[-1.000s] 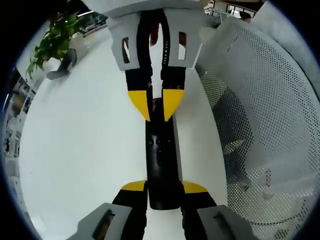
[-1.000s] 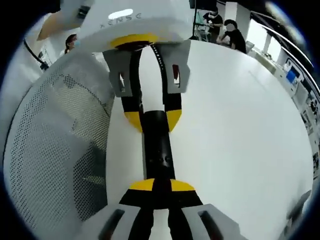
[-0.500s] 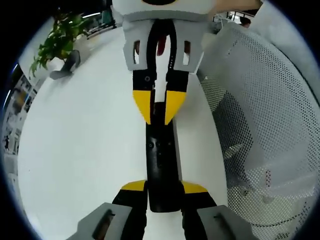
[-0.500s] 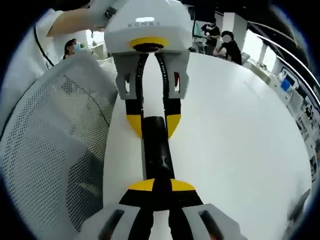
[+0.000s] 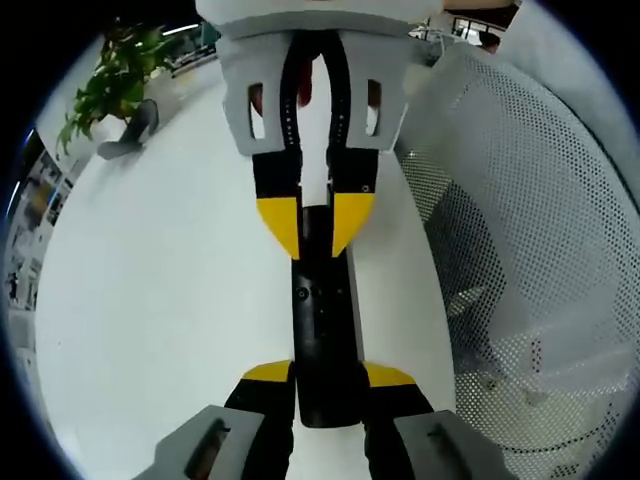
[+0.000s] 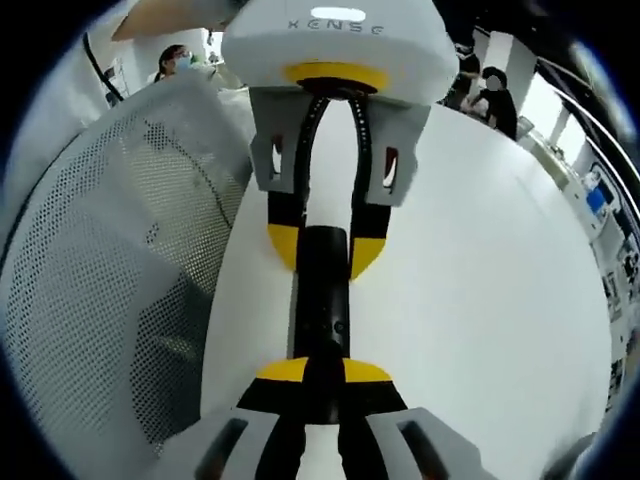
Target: Press the specified remote control buttons in sequence, fully releasing each button before pressing the next.
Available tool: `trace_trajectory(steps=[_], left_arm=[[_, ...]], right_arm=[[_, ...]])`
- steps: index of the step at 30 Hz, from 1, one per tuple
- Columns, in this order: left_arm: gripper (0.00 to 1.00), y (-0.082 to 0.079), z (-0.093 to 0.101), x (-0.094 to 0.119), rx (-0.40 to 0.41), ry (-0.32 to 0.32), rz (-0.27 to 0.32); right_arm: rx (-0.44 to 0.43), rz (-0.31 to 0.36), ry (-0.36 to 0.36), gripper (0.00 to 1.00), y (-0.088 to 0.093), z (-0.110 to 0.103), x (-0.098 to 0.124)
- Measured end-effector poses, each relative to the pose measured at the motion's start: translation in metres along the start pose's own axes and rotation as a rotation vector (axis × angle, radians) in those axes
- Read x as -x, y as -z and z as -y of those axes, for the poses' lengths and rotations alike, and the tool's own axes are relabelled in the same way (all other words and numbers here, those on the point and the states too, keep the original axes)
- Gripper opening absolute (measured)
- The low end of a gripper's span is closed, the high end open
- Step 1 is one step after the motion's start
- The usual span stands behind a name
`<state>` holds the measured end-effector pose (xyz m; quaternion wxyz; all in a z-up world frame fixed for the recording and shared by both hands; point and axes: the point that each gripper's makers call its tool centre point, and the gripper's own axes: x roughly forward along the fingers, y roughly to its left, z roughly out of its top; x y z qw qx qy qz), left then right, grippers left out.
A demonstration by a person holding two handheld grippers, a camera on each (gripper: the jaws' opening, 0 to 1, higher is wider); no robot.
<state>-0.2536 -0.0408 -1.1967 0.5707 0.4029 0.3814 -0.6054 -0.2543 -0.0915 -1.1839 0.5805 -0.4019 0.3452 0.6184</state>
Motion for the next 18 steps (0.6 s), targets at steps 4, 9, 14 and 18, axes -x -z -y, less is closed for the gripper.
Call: trace_trajectory(steps=[4,9,14,18], left_arm=[[0.24,0.0002,-0.0001,0.0000,-0.001,0.003,0.007],[0.24,0.0004,0.0000,0.0001,-0.007,0.007,0.008],[0.24,0.0006,0.0001,0.0004,-0.005,0.007,0.016],[0.24,0.0007,0.0002,0.0006,0.000,0.003,0.024]], right_arm=[[0.019,-0.059,-0.001,0.07,-0.0003,-0.0003,-0.0020],[-0.016,-0.044,-0.005,0.07,0.0021,0.0016,-0.0008],[-0.013,0.089,0.077,0.07,-0.0003,0.0008,0.0009],[-0.009,0.159,0.097,0.07,-0.0030,-0.0003,-0.0002]])
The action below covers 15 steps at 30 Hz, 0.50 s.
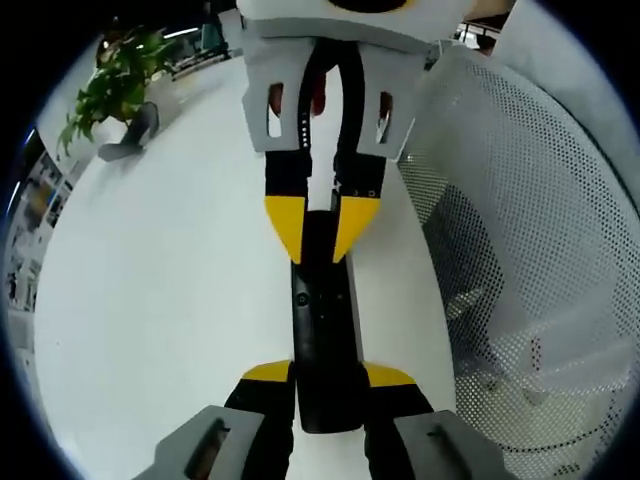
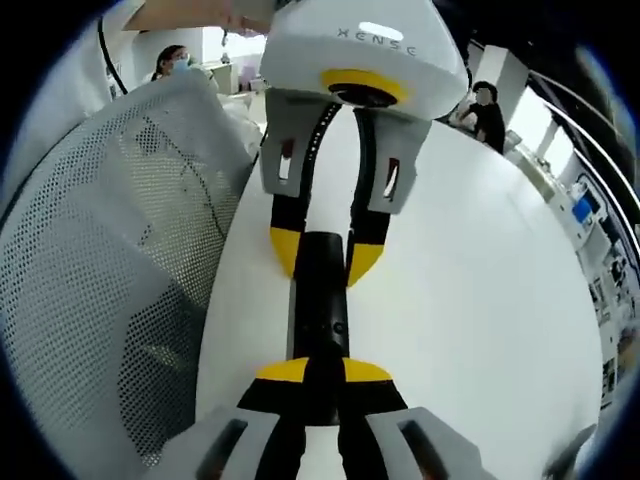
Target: Press the specified remote control buttons in sequence, fully releasing each button before pressing the next.
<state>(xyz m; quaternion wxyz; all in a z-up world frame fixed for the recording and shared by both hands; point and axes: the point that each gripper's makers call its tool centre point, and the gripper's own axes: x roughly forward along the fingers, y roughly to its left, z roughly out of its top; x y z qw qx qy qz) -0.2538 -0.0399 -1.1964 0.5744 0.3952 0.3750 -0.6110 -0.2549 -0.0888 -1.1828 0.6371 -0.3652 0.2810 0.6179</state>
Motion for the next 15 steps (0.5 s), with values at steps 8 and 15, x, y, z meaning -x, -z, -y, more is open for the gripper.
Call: trace_trajectory(steps=[8,15], left_arm=[[0.24,-0.0003,0.0001,0.0002,0.002,0.002,0.001],[0.24,0.0003,-0.0003,0.0006,0.009,0.000,0.030]], right_arm=[[0.068,-0.025,-0.061,0.07,-0.0073,-0.0007,-0.0053],[0.139,-0.087,-0.074,0.06,-0.0085,-0.0027,-0.0069]])
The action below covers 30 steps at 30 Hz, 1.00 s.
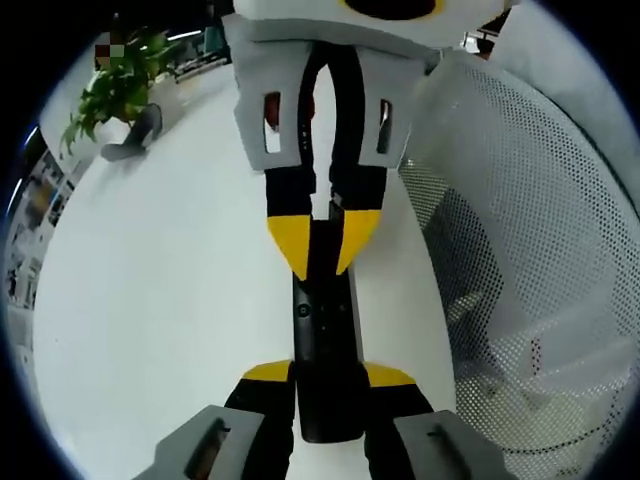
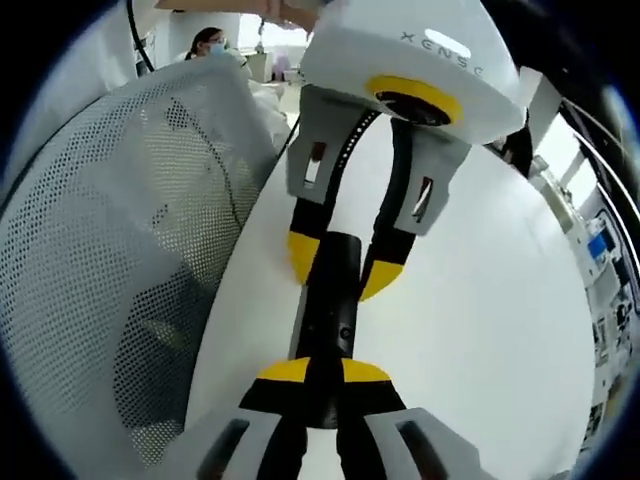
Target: Press the specified remote control buttons in sequence, fully releasing each button before pressing the next.
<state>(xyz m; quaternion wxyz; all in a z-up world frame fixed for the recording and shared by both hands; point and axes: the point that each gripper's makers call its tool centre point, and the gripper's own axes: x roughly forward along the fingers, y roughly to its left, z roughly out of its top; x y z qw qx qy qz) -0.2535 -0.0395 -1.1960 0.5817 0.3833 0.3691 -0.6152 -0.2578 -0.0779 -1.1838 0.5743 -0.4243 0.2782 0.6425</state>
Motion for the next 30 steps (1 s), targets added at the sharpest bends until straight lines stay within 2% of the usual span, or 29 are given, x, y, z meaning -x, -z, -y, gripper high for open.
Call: trace_trajectory(steps=[1,4,5,6,7,10,12,13,17,19,21,26,29,30], left_arm=[[0.24,0.0000,-0.0001,-0.0002,-0.001,0.000,0.005],[0.24,-0.0004,-0.0003,-0.0001,0.003,0.002,0.015],[0.24,-0.0005,-0.0003,-0.0001,0.003,0.003,0.017],[0.24,-0.0006,-0.0005,-0.0001,0.003,0.004,0.020],[0.24,-0.0007,-0.0006,0.0000,0.004,0.004,0.021],[0.24,-0.0014,-0.0004,0.0003,0.014,0.001,0.030],[0.24,-0.0016,-0.0004,0.0004,0.019,-0.002,0.036],[0.24,-0.0017,-0.0005,0.0005,0.022,-0.004,0.041],[0.24,-0.0020,-0.0004,0.0007,0.026,-0.008,0.049],[0.24,-0.0021,-0.0003,0.0009,0.024,-0.008,0.047],[0.24,-0.0020,-0.0005,0.0008,0.022,-0.007,0.045],[0.24,-0.0018,-0.0007,0.0007,0.023,-0.007,0.047],[0.24,-0.0017,-0.0007,0.0008,0.024,-0.005,0.049],[0.24,-0.0016,-0.0007,0.0008,0.024,-0.004,0.049]], right_arm=[[-0.034,-0.025,-0.017,0.05,0.0009,0.0002,0.0001],[-0.048,-0.072,-0.041,0.05,-0.0001,0.0021,-0.0015],[-0.086,-0.077,-0.041,0.05,0.0009,0.0019,-0.0013],[-0.167,-0.076,-0.035,0.05,0.0009,0.0024,-0.0011],[-0.191,-0.072,-0.031,0.05,0.0010,0.0037,-0.0013],[-0.271,-0.028,0.011,0.05,0.0002,0.0061,-0.0014],[-0.341,0.030,0.054,0.04,-0.0013,0.0079,-0.0008],[-0.347,0.060,0.073,0.04,-0.0014,0.0080,-0.0002],[-0.266,0.078,0.109,0.05,-0.0023,0.0054,0.0004],[-0.251,0.076,0.110,0.04,-0.0031,0.0046,-0.0001],[-0.191,0.068,0.098,0.04,-0.0043,0.0047,-0.0010],[-0.049,-0.016,0.049,0.02,-0.0053,0.0028,-0.0030],[-0.069,-0.066,0.022,0.02,-0.0059,0.0039,-0.0049],[-0.129,-0.080,0.023,0.02,-0.0045,0.0043,-0.0045]])
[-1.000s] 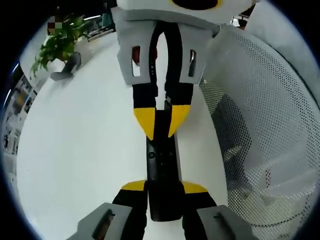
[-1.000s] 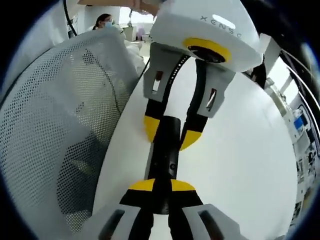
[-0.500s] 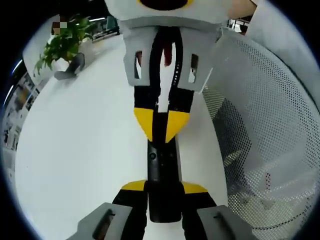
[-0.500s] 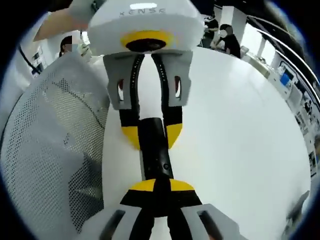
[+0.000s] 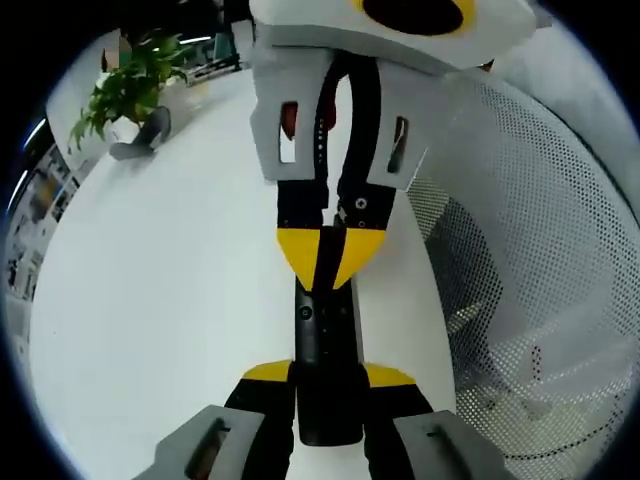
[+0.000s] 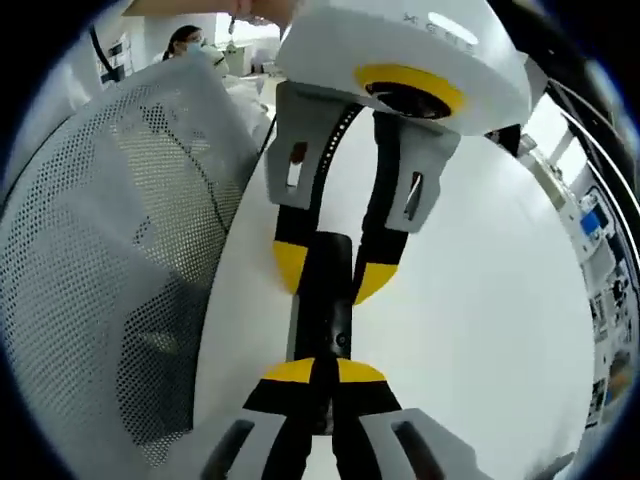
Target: Press the specified remote control buttons in sequence, fully releasing each button before pressing the next.
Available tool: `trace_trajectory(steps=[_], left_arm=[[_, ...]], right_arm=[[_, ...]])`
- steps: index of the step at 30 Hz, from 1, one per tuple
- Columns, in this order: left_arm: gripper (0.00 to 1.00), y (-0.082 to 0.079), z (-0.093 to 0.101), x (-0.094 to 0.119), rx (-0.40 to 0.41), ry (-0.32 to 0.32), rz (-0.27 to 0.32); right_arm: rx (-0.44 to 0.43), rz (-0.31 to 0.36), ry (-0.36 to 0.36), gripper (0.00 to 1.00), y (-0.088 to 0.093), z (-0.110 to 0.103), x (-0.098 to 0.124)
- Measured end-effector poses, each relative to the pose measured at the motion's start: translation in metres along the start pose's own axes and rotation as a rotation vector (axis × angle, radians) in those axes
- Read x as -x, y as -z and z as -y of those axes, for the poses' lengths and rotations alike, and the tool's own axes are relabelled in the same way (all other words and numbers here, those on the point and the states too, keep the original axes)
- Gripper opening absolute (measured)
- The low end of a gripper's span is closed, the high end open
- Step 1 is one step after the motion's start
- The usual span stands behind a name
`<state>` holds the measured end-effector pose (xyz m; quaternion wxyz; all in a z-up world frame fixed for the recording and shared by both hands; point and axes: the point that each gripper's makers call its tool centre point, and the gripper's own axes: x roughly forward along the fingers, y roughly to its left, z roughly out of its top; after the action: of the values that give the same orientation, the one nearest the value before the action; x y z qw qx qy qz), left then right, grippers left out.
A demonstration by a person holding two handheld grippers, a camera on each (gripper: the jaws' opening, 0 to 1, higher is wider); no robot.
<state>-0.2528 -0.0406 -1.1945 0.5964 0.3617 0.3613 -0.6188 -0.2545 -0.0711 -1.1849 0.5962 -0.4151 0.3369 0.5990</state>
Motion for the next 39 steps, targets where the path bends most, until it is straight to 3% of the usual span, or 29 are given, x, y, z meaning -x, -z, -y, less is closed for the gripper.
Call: trace_trajectory(steps=[2,5,8,10,14,22,30,35,39], left_arm=[[0.24,0.0000,-0.0001,0.0001,0.001,0.002,0.001],[0.24,0.0000,-0.0001,0.0002,0.000,0.004,0.006],[0.24,0.0001,-0.0001,0.0000,0.000,0.003,0.010],[0.24,0.0002,-0.0001,0.0000,0.000,0.004,0.011],[0.24,0.0001,0.0001,-0.0002,0.002,0.003,0.006],[0.24,-0.0001,0.0005,-0.0001,0.003,0.000,0.016],[0.24,-0.0003,0.0011,0.0002,0.009,0.001,0.020],[0.24,-0.0003,0.0017,0.0005,0.000,0.006,0.009],[0.24,0.0001,0.0020,0.0006,0.000,0.011,0.006]], right_arm=[[-0.067,-0.001,-0.007,0.02,-0.0007,0.0009,-0.0004],[-0.096,0.009,0.013,0.02,0.0001,0.0015,-0.0010],[-0.132,0.079,0.029,0.02,0.0000,0.0022,0.0005],[-0.121,0.137,0.038,0.02,-0.0006,0.0020,0.0016],[-0.100,0.168,0.058,0.02,-0.0004,-0.0003,0.0028],[0.012,0.118,0.095,0.00,-0.0042,-0.0010,0.0001],[-0.035,0.113,0.046,0.00,-0.0062,-0.0030,0.0002],[-0.068,0.070,0.019,0.00,-0.0073,-0.0008,-0.0023],[-0.123,0.098,0.003,0.00,-0.0057,-0.0011,-0.0012]])
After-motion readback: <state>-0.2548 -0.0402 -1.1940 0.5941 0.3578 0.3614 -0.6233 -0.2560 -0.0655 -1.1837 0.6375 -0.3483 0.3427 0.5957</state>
